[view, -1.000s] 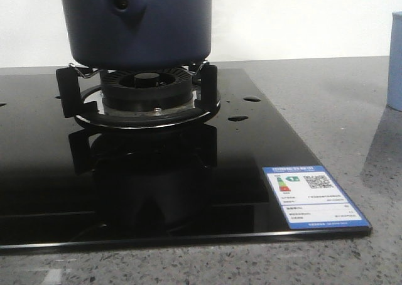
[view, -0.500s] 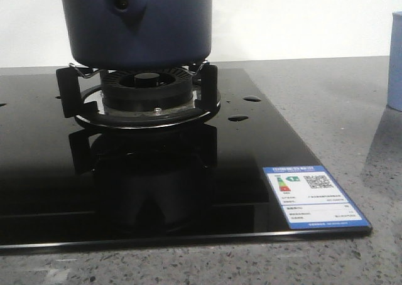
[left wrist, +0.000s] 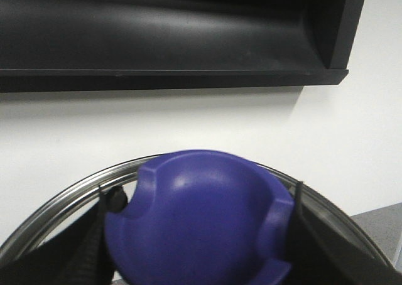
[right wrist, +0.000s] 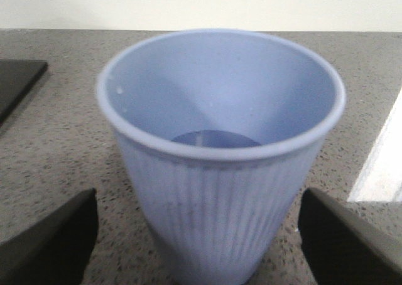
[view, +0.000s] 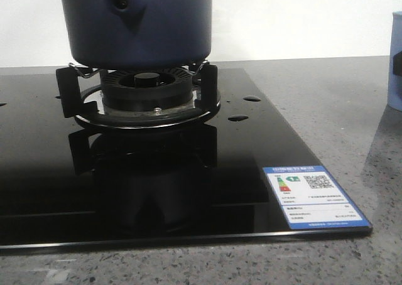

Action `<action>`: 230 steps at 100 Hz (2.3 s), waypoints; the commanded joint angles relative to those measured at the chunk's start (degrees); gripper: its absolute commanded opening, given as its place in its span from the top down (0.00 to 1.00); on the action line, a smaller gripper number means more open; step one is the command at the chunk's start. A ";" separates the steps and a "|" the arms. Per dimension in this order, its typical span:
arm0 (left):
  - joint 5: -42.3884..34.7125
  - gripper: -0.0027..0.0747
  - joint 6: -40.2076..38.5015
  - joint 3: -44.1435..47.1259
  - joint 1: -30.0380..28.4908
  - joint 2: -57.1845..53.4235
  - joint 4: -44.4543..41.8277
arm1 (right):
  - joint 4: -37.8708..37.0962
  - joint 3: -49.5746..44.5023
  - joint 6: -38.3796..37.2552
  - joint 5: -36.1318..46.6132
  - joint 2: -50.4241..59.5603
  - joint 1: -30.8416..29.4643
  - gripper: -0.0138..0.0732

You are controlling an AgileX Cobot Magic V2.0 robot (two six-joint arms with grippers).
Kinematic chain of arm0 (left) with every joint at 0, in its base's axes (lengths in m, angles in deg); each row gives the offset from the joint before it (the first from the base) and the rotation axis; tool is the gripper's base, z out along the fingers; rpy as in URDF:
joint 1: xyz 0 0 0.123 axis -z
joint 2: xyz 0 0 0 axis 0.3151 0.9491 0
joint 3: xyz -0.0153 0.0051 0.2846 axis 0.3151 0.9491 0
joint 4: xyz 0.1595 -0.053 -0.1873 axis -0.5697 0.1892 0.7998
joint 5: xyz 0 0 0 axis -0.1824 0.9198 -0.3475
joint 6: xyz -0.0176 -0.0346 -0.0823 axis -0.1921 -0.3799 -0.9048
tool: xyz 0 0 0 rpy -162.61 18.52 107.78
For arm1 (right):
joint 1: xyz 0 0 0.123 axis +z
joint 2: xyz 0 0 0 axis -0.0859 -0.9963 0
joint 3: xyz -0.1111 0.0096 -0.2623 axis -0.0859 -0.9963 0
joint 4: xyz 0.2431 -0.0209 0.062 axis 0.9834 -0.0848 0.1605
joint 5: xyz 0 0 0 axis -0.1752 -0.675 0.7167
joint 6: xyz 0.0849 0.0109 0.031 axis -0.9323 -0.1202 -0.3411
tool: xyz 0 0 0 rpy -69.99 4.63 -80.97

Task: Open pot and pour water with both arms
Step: 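Lift the light blue cup with the right gripper toward the pot, then tilt the cup over the open pot with the right gripper to pour water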

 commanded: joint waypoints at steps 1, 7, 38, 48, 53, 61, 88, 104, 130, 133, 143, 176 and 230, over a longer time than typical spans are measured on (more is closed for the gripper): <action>-5.31 0.50 -0.01 -2.18 -0.33 -1.59 -0.23 | -0.10 1.77 0.55 10.12 -2.55 -0.11 0.16; -5.16 0.50 -0.01 -2.18 -0.33 -1.59 -0.23 | 0.53 1.85 0.55 13.23 -5.16 -0.11 0.16; -3.95 0.50 -0.01 -2.18 -0.33 -1.59 -0.23 | 0.77 4.69 0.55 18.83 -13.10 -0.11 0.20; -3.95 0.50 -0.01 -2.18 -0.33 -1.59 -0.23 | 0.77 5.33 0.55 18.73 -13.25 -0.11 0.33; -3.95 0.50 -0.01 -2.18 -0.33 -1.59 -0.23 | 0.77 5.33 0.55 18.84 -13.25 -0.11 0.40; -3.95 0.50 -0.01 -2.18 -0.33 -1.59 -0.23 | 0.77 5.33 0.55 18.64 -13.25 -0.11 0.48; -3.95 0.50 -0.01 -2.18 -0.33 -1.59 -0.23 | -2.32 6.05 0.43 10.06 -4.53 0.01 0.49; -3.95 0.50 -0.01 -2.18 -0.33 -1.59 -0.27 | -5.28 11.85 0.43 -4.68 3.79 0.01 0.49; -3.95 0.50 -0.01 -2.18 -0.33 -1.49 -1.38 | -11.22 28.68 0.43 -28.51 8.60 4.68 0.49; -3.95 0.50 -0.01 -2.18 -0.33 -1.49 -1.48 | -11.94 30.35 0.43 -29.89 8.19 5.92 0.49; -3.95 0.50 -0.01 -2.18 -0.33 -1.49 -1.76 | -14.91 35.81 0.43 -33.12 6.98 9.70 0.49; -3.95 0.50 -0.01 -2.18 -0.33 -1.49 -2.23 | -29.37 50.32 0.55 -43.68 -2.52 21.38 0.49; -3.95 0.50 -0.01 -2.18 -0.33 -1.49 -2.23 | -62.26 62.12 0.55 -53.92 -15.49 32.45 0.49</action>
